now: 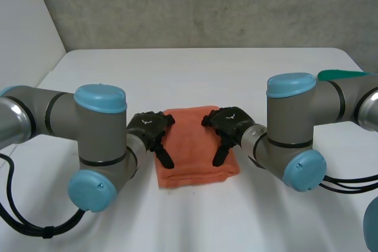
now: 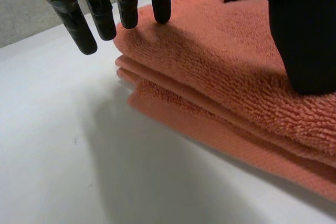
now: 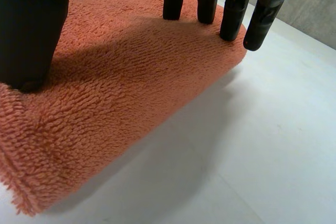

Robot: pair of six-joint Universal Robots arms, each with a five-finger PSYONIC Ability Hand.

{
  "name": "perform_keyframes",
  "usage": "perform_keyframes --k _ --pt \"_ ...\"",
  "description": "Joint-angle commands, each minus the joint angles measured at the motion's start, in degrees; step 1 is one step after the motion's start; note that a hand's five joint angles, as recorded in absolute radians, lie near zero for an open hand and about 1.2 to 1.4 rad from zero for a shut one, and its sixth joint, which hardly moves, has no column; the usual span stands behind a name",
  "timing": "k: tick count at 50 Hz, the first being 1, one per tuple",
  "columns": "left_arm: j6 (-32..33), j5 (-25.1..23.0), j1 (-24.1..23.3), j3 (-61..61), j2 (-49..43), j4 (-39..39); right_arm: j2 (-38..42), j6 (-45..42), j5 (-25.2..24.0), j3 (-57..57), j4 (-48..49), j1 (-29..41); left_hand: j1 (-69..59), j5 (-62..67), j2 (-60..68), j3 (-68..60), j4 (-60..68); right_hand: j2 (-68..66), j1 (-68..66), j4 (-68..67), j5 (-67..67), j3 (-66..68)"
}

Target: Fold the laundry.

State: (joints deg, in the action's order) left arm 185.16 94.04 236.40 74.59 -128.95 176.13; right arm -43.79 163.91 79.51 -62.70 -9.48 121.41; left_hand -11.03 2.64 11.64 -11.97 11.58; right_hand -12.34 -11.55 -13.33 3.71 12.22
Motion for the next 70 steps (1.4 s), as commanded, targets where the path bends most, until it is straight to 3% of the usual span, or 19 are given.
perform_keyframes --k 1,11,17,27,34,40,48,59,70 --pt "3.1 -0.4 -0.2 -0.1 0.2 -0.3 -1.8 -0.1 0.1 -0.5 0.1 -0.2 -1.4 -0.2 0.8 -0.4 0.8 -0.8 -1.6 0.2 -0.6 0.9" --pt "3.0 -1.9 -0.5 -0.7 6.9 1.1 -13.3 3.6 0.2 -8.7 6.2 -2.4 0.3 -1.9 -0.9 1.2 -0.9 0.9 0.1 1.9 -2.3 -0.8" --pt "2.7 -7.8 -0.4 0.0 12.9 3.2 -21.7 8.4 3.0 -16.7 9.6 -6.7 0.5 -2.1 -1.1 1.4 -1.0 1.8 1.0 2.7 -3.1 -1.6" --pt "1.5 -16.1 -0.4 0.2 20.5 3.0 -25.7 9.7 3.9 -26.4 9.7 -9.0 1.0 -2.6 -1.6 1.9 -1.5 0.2 -0.5 1.2 -1.6 -0.1" --pt "1.4 -18.2 -0.6 -0.5 21.3 2.7 -25.8 8.4 1.8 -32.6 13.2 -8.6 1.0 -2.6 -1.6 1.9 -1.5 -1.6 -2.4 -0.6 0.2 1.7" --pt "1.3 -18.8 -0.7 -0.8 21.3 2.7 -24.9 7.5 -0.2 -34.9 18.7 -4.4 1.0 -2.6 -1.6 1.9 -1.5 -1.4 -2.2 -0.5 0.1 1.6" --pt "1.3 -18.8 -0.5 -1.6 21.3 2.2 -19.6 4.2 0.5 -32.3 22.4 3.7 1.0 -2.6 -1.6 1.9 -1.5 -0.9 -1.7 0.0 -0.4 1.1" --pt "1.4 -20.5 -0.7 -5.1 20.6 -1.8 -13.5 2.0 4.2 -28.9 25.8 8.9 0.8 -2.4 -1.4 1.8 -1.4 -0.4 -1.2 0.6 -0.9 0.6" --pt "1.3 -20.7 -0.4 -5.4 20.8 -1.9 -9.0 -1.7 6.7 -25.6 26.4 9.5 0.8 -2.4 -1.4 1.8 -1.4 -1.6 -2.4 -0.6 0.2 1.7"
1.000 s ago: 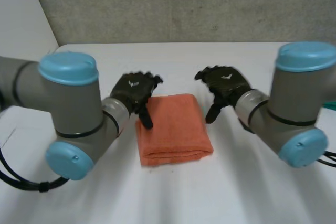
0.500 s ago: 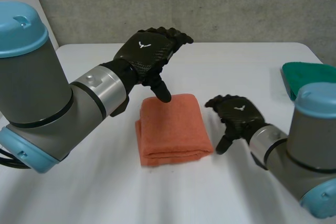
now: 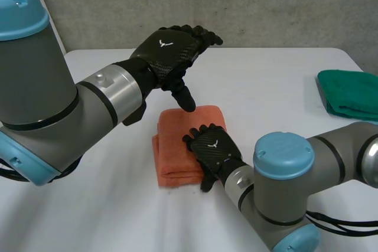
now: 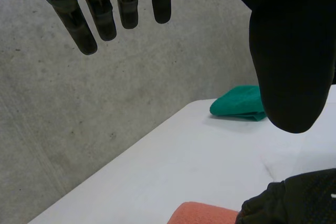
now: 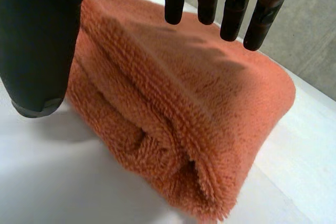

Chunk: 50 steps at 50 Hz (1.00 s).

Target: Fold the laundry.

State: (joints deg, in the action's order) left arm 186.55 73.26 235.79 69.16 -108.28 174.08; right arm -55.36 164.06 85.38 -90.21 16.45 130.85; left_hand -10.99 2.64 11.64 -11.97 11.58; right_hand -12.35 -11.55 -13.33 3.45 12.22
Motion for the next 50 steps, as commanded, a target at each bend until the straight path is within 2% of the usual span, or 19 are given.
perform_keyframes --k 1,9,14,28,31,36,38,44,50 --pt "0.0 0.1 0.2 0.1 0.1 0.1 2.8 -2.0 0.9 2.1 0.6 0.0 0.8 -2.4 -1.4 1.8 -1.4 -1.8 -2.6 -0.8 0.7 1.9" --pt "-0.1 0.2 0.3 0.3 -0.1 0.1 4.6 -2.1 0.9 3.9 1.2 0.0 0.8 -2.4 -1.4 1.8 -1.4 -6.0 -6.8 -5.0 4.9 6.1" --pt "-0.2 0.3 0.3 0.4 -0.1 0.1 4.6 -2.1 0.9 4.7 2.6 0.0 0.8 -2.4 -1.4 1.8 -1.4 -15.1 -15.9 -14.1 13.9 15.2" --pt "-0.4 0.2 0.4 0.7 0.0 0.1 7.6 -5.9 1.0 7.5 2.9 0.0 0.8 -2.4 -1.4 1.8 -1.4 -22.5 -23.3 -21.5 21.4 22.6" --pt "-0.5 0.2 0.4 0.9 -0.1 0.1 8.2 -5.9 1.0 7.9 3.0 0.0 0.8 -2.4 -1.4 1.8 -1.4 -30.0 -30.8 -29.0 28.9 30.1" --pt "-0.5 0.3 0.4 1.0 -0.1 0.1 8.2 -6.0 1.4 9.1 3.0 0.0 0.8 -2.4 -1.4 1.8 -1.4 -51.3 -52.1 -50.3 50.2 51.5" --pt "-0.5 0.3 0.4 1.0 -0.1 0.1 8.1 -6.1 2.0 9.4 3.0 -0.1 0.8 -2.4 -1.4 1.8 -1.4 -54.6 -55.4 -53.6 53.5 54.7" --pt "-0.5 0.3 0.3 1.0 0.0 0.1 7.7 -8.3 4.1 11.4 2.3 -0.9 0.8 -2.4 -1.4 1.8 -1.4 -56.4 -57.2 -55.5 55.3 56.6" --pt "-0.5 0.3 0.3 1.1 0.0 0.1 7.2 -12.2 4.1 10.8 2.0 -5.2 0.8 -2.4 -1.4 1.8 -1.4 -56.8 -57.6 -55.8 55.7 56.9"
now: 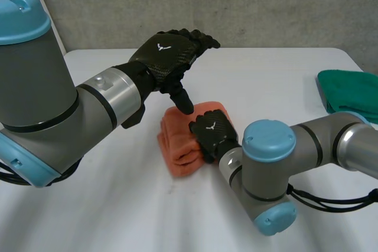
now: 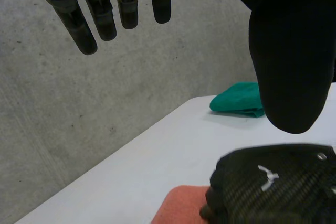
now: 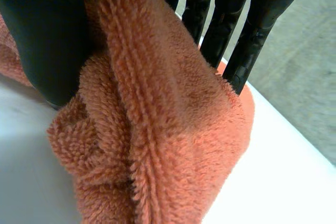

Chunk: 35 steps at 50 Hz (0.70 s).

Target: Fold the laundry.

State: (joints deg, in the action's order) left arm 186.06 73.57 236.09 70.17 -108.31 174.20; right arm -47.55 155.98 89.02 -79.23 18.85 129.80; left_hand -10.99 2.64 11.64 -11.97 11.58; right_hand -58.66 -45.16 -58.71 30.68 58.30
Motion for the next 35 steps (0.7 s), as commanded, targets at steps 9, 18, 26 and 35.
perform_keyframes --k 9,18,26,35 --pt "0.0 0.1 0.0 0.1 0.0 0.0 -1.3 -10.3 -3.8 0.3 -0.3 -13.3 0.6 -2.3 -1.3 1.6 -1.2 -14.7 -28.2 -14.6 32.7 15.0" --pt "0.0 0.2 0.0 0.2 0.0 0.0 -1.0 -17.1 -6.5 0.7 -0.3 -24.7 0.6 -2.3 -1.3 1.6 -1.2 -16.0 -29.5 -16.0 34.0 16.4" --pt "0.0 0.4 0.1 0.2 -0.1 0.0 0.6 -23.1 -13.6 2.8 -0.2 -32.2 0.4 -2.1 -1.1 1.4 -1.0 -16.0 -29.5 -16.0 34.0 16.4" --pt "0.1 0.4 -0.2 0.1 -0.4 0.2 2.5 -23.2 -16.8 7.5 -1.8 -36.7 0.4 -2.1 -1.1 1.4 -1.0 -16.3 -29.9 -16.3 34.3 16.7"
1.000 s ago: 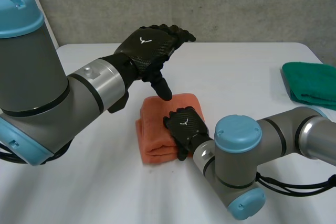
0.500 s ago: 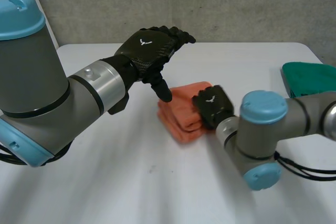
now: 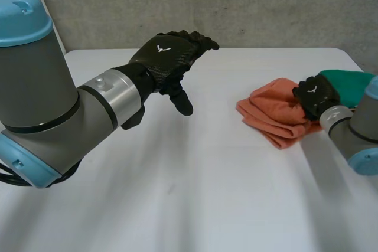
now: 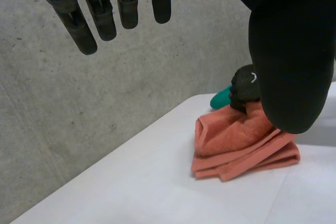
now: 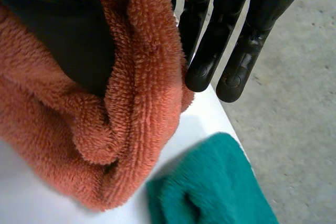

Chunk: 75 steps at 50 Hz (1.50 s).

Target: Fold the laundry.

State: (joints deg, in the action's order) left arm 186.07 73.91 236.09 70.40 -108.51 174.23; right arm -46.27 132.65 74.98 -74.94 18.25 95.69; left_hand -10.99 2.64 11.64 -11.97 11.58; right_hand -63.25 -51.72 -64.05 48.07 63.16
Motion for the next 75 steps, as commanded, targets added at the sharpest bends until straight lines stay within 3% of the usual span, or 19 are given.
perform_keyframes --k 1,6,10,20,26,39,50,64,68,75 --pt "0.1 0.1 -0.3 -0.1 -0.2 0.1 1.4 0.2 -3.8 3.6 -1.3 -2.7 0.4 -2.1 -1.1 1.4 -1.0 -12.1 -23.6 -11.3 17.3 12.2" --pt "0.1 0.1 -0.2 -0.3 -0.6 0.2 2.8 0.6 -10.1 7.3 -1.2 -2.4 0.3 -1.9 -0.9 1.3 -0.9 -16.7 -28.3 -15.9 21.9 16.8" --pt "0.1 0.2 -0.1 -0.3 -1.0 0.2 5.0 0.6 -11.3 12.9 -1.0 -2.4 0.1 -1.7 -0.8 1.1 -0.7 -16.7 -28.3 -15.9 21.9 16.8" --pt "-0.2 0.6 -0.2 -0.3 -1.1 0.2 10.1 2.4 -10.8 31.7 -0.5 -4.5 -0.1 -1.6 -0.6 0.9 -0.5 -16.7 -28.3 -15.9 21.9 16.8" --pt "-1.3 2.1 0.0 -0.3 -1.1 0.3 11.9 8.1 -5.4 38.0 -0.3 -8.7 -0.1 -1.6 -0.6 0.9 -0.5 -16.7 -28.3 -15.9 21.9 16.8" --pt "-1.7 2.1 -0.1 -0.1 -1.6 0.2 14.0 6.8 -5.7 35.7 -10.2 -16.7 -0.1 -1.6 -0.6 0.9 -0.5 -16.7 -28.3 -15.9 21.9 16.8" --pt "-1.7 2.1 -0.2 0.0 -2.6 0.2 14.6 3.1 -7.2 29.0 -11.0 -17.8 -0.1 -1.6 -0.6 0.9 -0.5 -13.8 -25.3 -13.0 19.0 13.9" --pt "-1.7 2.1 -0.2 -0.2 -2.5 0.3 11.0 6.8 -6.5 27.3 -10.8 -19.1 -0.1 -1.6 -0.6 0.9 -0.5 -16.7 -28.3 -15.9 21.9 16.8" --pt "-1.7 2.1 -0.2 -0.3 -2.5 0.3 8.6 10.9 -5.7 29.6 -10.8 -18.9 -0.1 -1.6 -0.6 0.9 -0.5 -16.7 -28.3 -15.9 21.9 16.8" --pt "-2.4 2.2 -0.1 -0.1 -2.5 0.2 9.2 11.9 1.2 37.6 -12.4 -19.1 -0.2 -1.4 -0.4 0.7 -0.4 -16.7 -28.3 -15.9 21.9 16.8"
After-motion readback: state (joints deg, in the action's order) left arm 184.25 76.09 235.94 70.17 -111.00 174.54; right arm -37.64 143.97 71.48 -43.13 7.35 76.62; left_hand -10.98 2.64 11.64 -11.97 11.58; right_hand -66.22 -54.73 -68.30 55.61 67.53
